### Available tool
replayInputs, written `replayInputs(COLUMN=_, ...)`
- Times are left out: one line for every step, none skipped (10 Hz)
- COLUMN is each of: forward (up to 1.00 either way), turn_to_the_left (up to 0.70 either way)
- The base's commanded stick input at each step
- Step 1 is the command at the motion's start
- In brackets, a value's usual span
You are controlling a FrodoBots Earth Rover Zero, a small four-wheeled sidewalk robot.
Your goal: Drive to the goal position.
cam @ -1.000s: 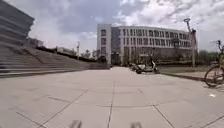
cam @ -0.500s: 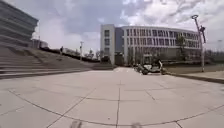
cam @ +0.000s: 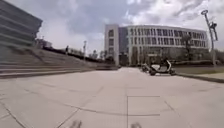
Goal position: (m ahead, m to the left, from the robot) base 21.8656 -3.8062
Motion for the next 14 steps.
replayInputs(forward=0.99, turn_to_the_left=0.06)
replayInputs(forward=0.99, turn_to_the_left=0.06)
replayInputs(forward=0.99, turn_to_the_left=0.06)
replayInputs(forward=0.99, turn_to_the_left=0.06)
replayInputs(forward=0.99, turn_to_the_left=0.06)
replayInputs(forward=0.99, turn_to_the_left=0.06)
replayInputs(forward=0.99, turn_to_the_left=0.06)
replayInputs(forward=0.99, turn_to_the_left=0.06)
replayInputs(forward=0.99, turn_to_the_left=0.06)
replayInputs(forward=0.99, turn_to_the_left=0.06)
replayInputs(forward=0.99, turn_to_the_left=0.06)
replayInputs(forward=0.99, turn_to_the_left=0.06)
replayInputs(forward=0.99, turn_to_the_left=0.06)
replayInputs(forward=0.99, turn_to_the_left=0.06)
